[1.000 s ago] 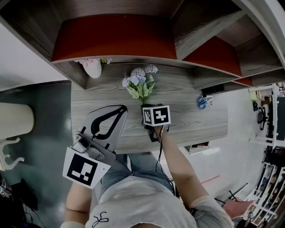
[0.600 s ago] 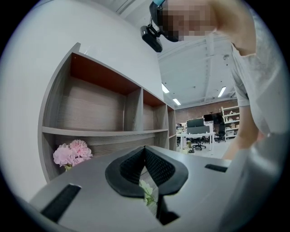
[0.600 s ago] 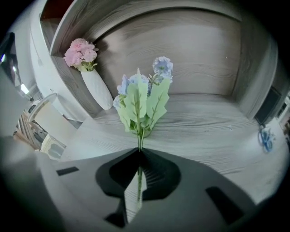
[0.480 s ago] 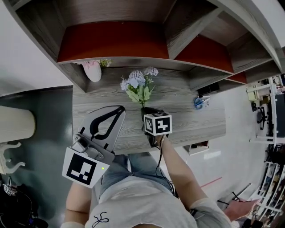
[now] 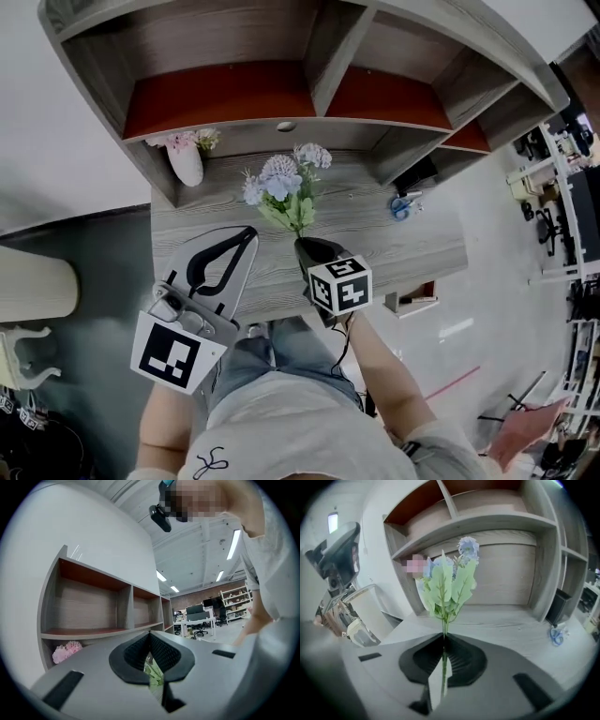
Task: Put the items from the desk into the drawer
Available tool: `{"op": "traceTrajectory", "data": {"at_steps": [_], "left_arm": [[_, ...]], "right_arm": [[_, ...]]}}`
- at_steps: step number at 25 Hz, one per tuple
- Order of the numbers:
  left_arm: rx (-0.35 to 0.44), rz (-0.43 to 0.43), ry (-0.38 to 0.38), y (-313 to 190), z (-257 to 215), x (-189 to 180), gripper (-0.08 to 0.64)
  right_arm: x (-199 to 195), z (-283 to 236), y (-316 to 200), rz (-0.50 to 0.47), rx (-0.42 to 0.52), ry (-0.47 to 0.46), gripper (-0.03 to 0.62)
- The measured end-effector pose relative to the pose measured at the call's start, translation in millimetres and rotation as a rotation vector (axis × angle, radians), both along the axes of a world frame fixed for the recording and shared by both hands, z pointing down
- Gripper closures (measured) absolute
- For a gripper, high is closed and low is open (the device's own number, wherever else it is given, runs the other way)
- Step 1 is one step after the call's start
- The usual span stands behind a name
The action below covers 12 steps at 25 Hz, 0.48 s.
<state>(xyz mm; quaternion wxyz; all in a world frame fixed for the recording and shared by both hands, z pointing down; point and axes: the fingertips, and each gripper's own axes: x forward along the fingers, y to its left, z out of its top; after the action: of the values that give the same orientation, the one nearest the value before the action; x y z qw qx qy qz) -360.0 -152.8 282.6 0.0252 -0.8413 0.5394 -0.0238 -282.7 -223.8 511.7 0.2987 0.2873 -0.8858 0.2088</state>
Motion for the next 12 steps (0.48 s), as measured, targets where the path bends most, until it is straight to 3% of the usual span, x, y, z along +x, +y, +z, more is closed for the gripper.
{"op": "traceTrajectory", "data": {"at_steps": [12], "left_arm": [[0.046,0.167,-0.012,40.6,-15.0,68.4,0.549]], "right_arm": [[59.2,-59.3,50.9,0.108,0.144,-0.118,0.569]]}}
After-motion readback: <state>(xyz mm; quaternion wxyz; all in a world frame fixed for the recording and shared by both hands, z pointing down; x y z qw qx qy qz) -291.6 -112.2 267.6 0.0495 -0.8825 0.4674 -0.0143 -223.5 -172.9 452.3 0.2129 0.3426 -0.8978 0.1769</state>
